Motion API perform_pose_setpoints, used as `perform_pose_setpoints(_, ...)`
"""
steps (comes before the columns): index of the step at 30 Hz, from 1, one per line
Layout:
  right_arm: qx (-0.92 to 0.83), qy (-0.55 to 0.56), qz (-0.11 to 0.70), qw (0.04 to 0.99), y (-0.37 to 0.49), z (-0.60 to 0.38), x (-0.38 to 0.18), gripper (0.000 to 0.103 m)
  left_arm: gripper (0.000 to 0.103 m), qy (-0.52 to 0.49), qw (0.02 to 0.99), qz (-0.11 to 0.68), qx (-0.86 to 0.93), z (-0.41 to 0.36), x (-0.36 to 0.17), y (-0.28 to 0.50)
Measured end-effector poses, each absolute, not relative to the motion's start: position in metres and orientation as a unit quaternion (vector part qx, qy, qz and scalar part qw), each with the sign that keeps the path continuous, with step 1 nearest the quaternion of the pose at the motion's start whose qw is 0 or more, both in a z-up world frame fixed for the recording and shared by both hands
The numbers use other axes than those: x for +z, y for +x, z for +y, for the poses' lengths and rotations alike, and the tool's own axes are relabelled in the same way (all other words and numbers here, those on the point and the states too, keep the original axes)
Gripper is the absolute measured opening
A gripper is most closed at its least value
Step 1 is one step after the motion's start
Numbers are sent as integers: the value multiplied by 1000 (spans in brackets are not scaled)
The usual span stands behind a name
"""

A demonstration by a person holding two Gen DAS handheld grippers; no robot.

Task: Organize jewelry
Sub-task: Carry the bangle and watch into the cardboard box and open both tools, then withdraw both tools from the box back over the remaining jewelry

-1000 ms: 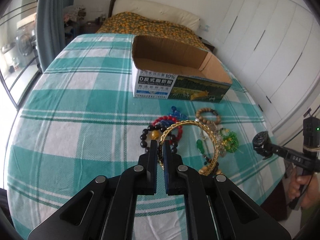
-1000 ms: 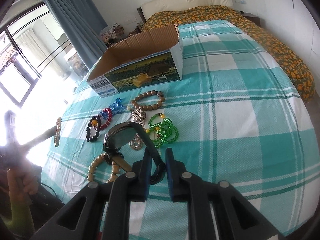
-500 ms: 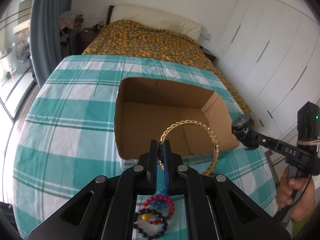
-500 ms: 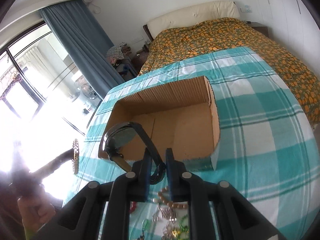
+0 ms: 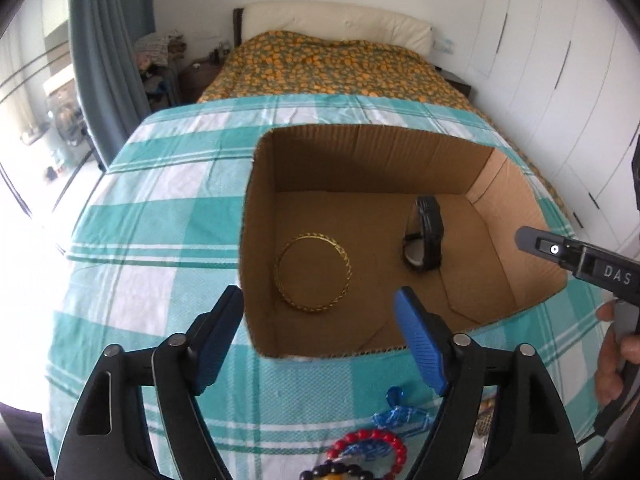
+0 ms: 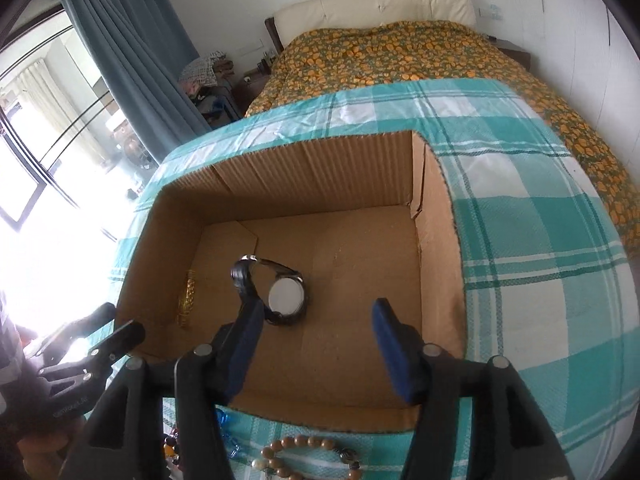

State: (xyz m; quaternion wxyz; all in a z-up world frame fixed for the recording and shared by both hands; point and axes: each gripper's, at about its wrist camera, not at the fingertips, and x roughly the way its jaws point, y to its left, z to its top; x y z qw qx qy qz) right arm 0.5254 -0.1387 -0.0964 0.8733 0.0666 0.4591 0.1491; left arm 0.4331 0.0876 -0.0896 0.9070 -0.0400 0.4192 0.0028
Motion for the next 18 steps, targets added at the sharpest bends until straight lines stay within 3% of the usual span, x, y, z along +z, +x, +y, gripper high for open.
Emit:
perform_pose_setpoints(5,166,28,401,900,454,-152,-73,72,94,-57,919,391,5,98,-74,359)
perform_pose_setpoints(18,87,-79,395,911,252,-206,-137,73,100,-31,910,413,21,103,-90,194)
